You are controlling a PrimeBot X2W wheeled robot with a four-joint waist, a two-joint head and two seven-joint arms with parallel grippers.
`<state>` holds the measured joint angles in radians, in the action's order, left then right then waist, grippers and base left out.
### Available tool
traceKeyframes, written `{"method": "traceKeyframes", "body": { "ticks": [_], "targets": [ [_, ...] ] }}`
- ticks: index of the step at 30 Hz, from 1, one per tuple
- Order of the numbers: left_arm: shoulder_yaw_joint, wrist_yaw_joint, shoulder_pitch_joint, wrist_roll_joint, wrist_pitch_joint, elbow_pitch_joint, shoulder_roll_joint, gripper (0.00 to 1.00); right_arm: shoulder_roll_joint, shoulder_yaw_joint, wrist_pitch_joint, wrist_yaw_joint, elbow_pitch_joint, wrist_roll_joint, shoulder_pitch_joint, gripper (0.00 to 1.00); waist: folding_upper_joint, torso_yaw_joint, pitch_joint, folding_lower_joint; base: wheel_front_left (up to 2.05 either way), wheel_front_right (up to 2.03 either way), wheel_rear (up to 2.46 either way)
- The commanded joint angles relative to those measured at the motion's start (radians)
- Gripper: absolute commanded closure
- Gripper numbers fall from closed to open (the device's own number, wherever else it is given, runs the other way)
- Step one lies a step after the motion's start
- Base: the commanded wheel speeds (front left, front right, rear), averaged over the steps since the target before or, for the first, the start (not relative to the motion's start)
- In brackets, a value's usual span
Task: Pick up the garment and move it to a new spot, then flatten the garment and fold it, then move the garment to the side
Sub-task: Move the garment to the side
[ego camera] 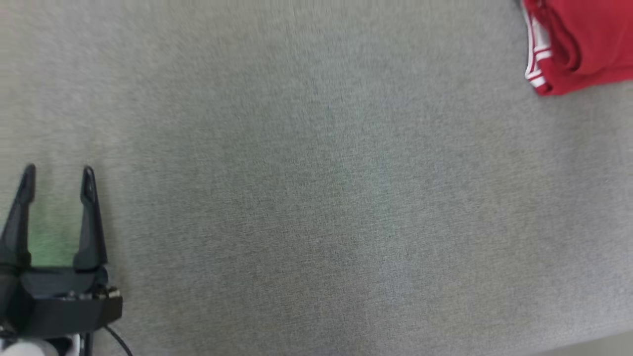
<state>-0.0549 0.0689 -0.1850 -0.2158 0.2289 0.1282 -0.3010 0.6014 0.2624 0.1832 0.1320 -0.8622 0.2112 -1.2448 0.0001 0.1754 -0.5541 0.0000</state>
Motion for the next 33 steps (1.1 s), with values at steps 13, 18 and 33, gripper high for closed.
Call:
{"method": "traceKeyframes", "body": {
  "ticks": [13, 18, 33],
  "targets": [
    [0.001, -0.024, 0.129, -0.030, 0.031, -0.105, 0.065, 0.00, -0.185, -0.068, 0.075, -0.003, 0.203, 0.038, 0.340, 0.00, -0.0001, -0.062, 0.301, 0.0000, 0.00, 0.00, 0.00],
    [0.005, -0.023, 0.159, -0.033, 0.034, -0.135, 0.083, 0.00, -0.236, -0.110, 0.077, -0.003, 0.311, 0.041, 0.515, 0.00, -0.0001, -0.081, 0.360, 0.0000, 0.00, 0.00, 0.00],
    [0.023, -0.018, 0.185, -0.022, 0.036, -0.171, 0.103, 0.00, -0.392, -0.241, 0.009, -0.003, 0.676, 0.023, 0.991, 0.00, -0.0001, -0.111, 0.448, 0.0000, 0.00, 0.00, 0.00]
  ]
}}
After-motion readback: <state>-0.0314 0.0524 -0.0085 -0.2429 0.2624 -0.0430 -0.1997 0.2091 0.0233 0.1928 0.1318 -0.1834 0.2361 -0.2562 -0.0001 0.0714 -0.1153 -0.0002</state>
